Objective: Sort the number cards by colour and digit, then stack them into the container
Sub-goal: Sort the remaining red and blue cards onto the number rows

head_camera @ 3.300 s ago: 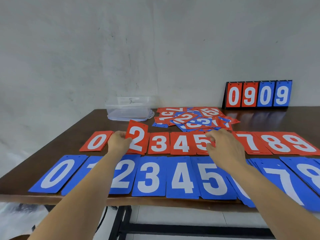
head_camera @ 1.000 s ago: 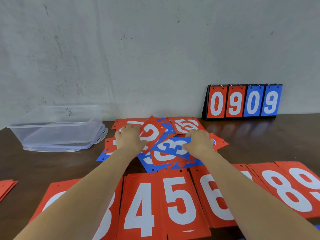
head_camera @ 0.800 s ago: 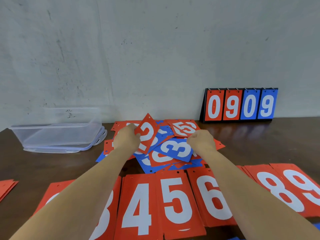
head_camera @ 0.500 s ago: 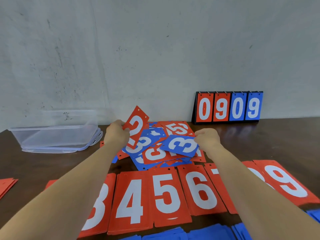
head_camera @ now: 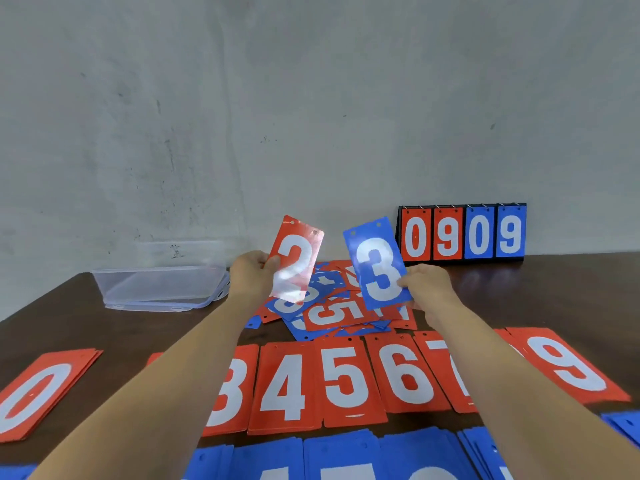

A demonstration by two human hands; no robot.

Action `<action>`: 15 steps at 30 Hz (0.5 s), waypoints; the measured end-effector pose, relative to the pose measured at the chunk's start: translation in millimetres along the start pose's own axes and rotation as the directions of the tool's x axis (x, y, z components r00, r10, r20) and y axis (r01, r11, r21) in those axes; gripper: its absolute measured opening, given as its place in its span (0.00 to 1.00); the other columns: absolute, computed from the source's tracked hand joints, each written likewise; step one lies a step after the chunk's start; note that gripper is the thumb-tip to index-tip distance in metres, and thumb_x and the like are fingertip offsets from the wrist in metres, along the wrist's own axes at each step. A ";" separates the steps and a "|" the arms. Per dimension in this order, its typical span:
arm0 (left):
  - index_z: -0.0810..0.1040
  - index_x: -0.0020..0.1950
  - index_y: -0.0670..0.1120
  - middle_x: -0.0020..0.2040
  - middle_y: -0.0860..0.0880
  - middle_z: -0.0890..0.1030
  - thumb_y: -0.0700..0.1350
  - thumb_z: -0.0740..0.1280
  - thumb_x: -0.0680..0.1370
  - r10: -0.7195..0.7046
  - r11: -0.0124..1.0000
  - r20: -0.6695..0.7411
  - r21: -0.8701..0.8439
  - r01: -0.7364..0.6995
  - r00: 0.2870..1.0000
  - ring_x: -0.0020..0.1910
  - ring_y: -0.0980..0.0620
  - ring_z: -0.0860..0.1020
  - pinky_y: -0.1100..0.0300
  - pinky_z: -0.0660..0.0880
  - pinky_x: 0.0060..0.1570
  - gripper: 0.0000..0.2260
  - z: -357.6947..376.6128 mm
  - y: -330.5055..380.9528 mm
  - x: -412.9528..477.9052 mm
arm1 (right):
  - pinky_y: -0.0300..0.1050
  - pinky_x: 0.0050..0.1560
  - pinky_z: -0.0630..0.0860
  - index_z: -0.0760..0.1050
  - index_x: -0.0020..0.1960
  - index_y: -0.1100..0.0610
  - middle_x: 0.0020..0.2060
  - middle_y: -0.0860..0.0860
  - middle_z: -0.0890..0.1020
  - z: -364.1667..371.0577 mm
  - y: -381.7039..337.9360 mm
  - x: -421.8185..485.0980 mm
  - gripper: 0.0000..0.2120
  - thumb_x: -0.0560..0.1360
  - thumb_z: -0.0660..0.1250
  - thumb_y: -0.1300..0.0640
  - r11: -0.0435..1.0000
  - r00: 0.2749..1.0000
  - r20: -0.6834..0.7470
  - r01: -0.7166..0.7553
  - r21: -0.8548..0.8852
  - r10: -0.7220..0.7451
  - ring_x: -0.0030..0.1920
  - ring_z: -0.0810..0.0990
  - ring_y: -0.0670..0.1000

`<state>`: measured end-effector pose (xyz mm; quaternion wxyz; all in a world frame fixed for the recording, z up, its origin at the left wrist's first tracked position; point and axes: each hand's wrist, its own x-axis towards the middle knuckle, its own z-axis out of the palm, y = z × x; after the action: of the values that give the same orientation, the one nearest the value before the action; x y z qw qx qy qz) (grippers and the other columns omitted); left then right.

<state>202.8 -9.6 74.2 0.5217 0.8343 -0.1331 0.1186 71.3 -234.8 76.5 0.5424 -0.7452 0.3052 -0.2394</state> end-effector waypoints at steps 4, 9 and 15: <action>0.78 0.46 0.42 0.38 0.50 0.80 0.45 0.64 0.81 -0.017 0.992 0.011 -0.126 0.018 1.000 0.36 0.53 0.78 0.64 0.72 0.32 0.08 -14.3 0.0 -17.6 | 0.47 0.40 0.79 0.75 0.45 0.60 0.47 0.56 0.81 4.5 -8.6 -23.7 0.05 0.77 0.68 0.59 0.990 0.998 0.034 0.056 0.127 -0.061 0.47 0.80 0.55; 0.79 0.50 0.40 0.37 0.50 0.79 0.37 0.66 0.78 -0.046 0.980 -0.042 -0.194 0.037 0.998 0.36 0.50 0.76 0.64 0.72 0.32 0.03 -46.3 -12.6 -32.8 | 0.41 0.34 0.75 0.72 0.39 0.57 0.48 0.55 0.80 14.7 -12.6 -43.8 0.09 0.76 0.68 0.64 0.992 0.989 0.099 0.104 0.065 -0.111 0.47 0.80 0.54; 0.74 0.62 0.43 0.54 0.45 0.81 0.42 0.67 0.79 -0.160 0.966 -0.040 -0.214 0.148 0.986 0.47 0.46 0.82 0.57 0.79 0.40 0.12 -96.1 -31.2 -48.8 | 0.42 0.34 0.75 0.73 0.42 0.57 0.53 0.58 0.81 36.7 -14.5 -68.6 0.08 0.75 0.68 0.67 0.993 0.984 0.130 0.115 0.030 -0.118 0.45 0.80 0.54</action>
<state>162.2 95.0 72.7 0.6182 0.7785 -0.0650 0.0865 51.4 -158.2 77.7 0.5548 -0.7698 0.2218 -0.2244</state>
